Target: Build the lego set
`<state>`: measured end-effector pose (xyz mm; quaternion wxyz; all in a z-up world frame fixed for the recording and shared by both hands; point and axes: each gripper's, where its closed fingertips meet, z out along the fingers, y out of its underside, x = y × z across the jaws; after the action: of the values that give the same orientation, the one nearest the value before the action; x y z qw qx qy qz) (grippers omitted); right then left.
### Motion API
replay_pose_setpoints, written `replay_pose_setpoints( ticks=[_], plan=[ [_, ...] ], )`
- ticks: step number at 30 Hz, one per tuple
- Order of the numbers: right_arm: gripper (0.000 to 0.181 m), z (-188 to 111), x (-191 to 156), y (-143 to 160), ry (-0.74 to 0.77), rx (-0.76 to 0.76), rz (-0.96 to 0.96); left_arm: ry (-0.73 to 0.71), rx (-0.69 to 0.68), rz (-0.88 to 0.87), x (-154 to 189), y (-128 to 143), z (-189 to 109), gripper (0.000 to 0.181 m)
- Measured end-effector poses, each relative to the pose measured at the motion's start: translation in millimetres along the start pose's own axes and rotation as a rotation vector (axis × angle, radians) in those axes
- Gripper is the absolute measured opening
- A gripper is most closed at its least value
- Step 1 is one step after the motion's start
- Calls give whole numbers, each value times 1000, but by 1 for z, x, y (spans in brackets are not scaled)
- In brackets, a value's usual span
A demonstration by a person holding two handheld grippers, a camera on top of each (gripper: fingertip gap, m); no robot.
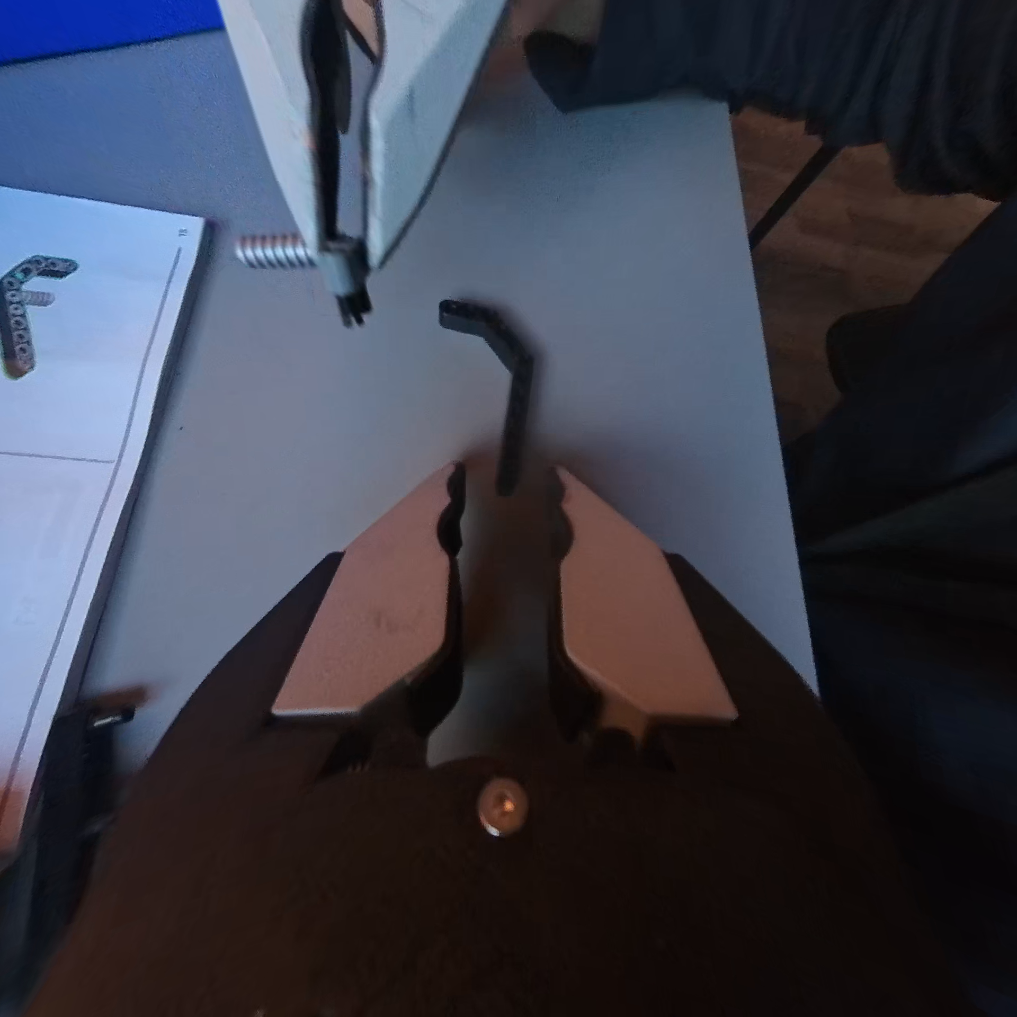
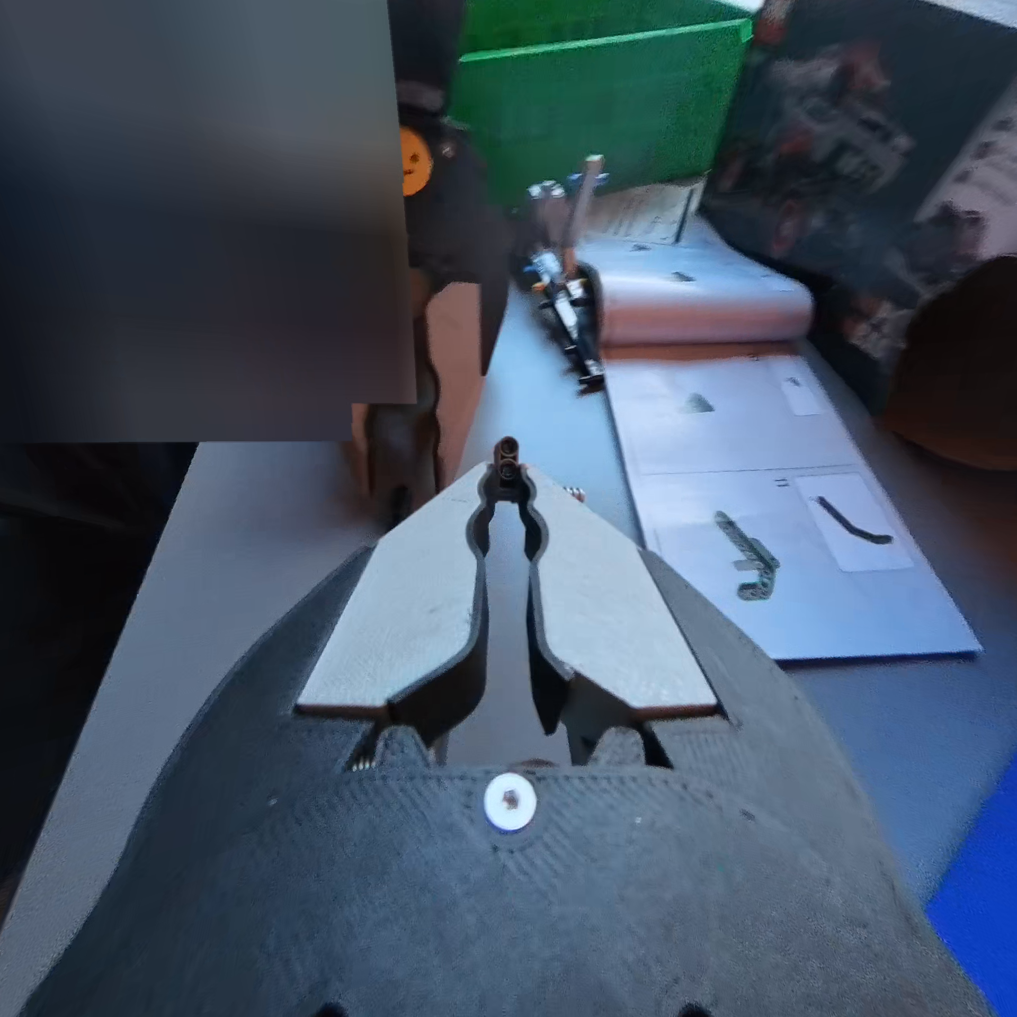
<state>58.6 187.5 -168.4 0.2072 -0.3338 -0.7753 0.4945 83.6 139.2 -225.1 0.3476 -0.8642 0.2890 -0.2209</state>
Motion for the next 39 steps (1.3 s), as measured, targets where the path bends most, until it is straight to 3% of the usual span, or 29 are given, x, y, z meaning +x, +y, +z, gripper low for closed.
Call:
replay_pose_setpoints(
  ticks=[5,11,28,39],
  plan=[
    [5,3,-19,19,-50,-155,-7,10,-15,-3,2,-2,6,7],
    [5,4,-31,39,-130,-275,90,40,-13,-30,3,-3,7,6],
    [5,4,-41,52,-115,-394,113,25,-14,-16,3,-3,7,6],
    [5,1,-46,47,-134,-381,104,37,-13,-34,4,-5,9,6]
  ],
)
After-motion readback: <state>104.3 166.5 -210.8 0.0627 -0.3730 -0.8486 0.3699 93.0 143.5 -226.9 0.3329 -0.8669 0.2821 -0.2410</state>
